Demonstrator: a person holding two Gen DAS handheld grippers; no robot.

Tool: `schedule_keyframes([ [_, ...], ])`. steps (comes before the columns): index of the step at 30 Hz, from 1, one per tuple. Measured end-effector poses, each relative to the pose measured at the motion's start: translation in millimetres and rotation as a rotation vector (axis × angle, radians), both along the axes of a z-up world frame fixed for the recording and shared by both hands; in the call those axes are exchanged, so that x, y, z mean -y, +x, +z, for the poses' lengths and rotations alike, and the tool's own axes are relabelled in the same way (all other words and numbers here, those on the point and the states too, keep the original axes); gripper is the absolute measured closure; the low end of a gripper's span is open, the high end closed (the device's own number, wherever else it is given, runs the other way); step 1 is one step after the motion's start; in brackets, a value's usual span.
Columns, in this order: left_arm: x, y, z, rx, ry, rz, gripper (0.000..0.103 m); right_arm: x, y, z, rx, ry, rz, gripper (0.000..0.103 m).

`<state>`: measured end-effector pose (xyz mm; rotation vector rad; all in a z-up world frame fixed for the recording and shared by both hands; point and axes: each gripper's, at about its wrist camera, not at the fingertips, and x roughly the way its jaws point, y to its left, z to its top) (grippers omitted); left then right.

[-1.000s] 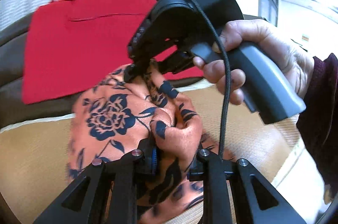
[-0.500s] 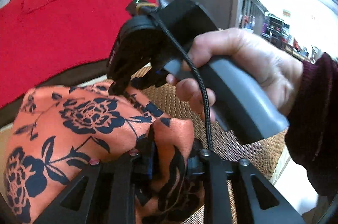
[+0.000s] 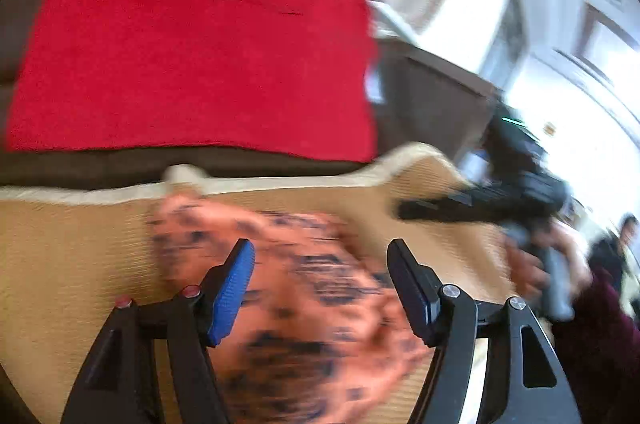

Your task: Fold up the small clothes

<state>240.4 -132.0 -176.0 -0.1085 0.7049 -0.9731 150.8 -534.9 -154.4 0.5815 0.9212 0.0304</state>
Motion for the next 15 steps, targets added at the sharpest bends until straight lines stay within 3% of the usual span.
schedule_keyframes([
  [2,-9.9,14.5,-8.3,0.003,0.055,0.054,0.034,-24.5,-1.9,5.4,0.002,-0.02,0.041,0.084],
  [5,-3.9,19.7,-31.0,-0.022,0.181,0.056,0.034,-60.5,-6.3,0.6,-0.009,-0.033,0.084,0.084],
  [9,4.5,1.6,-64.3,-0.05,0.303,0.035,0.034,-96.2,-18.3,-32.4,-0.075,-0.06,0.101,0.084],
  [12,31.6,-24.9,-89.5,0.067,0.458,0.011,0.034,-95.5,-33.6,-84.9,-0.216,-0.096,0.043,0.09],
  [14,45.0,-41.6,-96.7,0.194,0.513,0.022,0.034,-88.2,-48.8,-97.7,-0.152,-0.043,0.037,0.09],
  [15,46.9,-42.9,-96.3,0.201,0.518,0.022,0.034,-84.7,-52.0,-96.3,-0.149,-0.027,0.028,0.091],
])
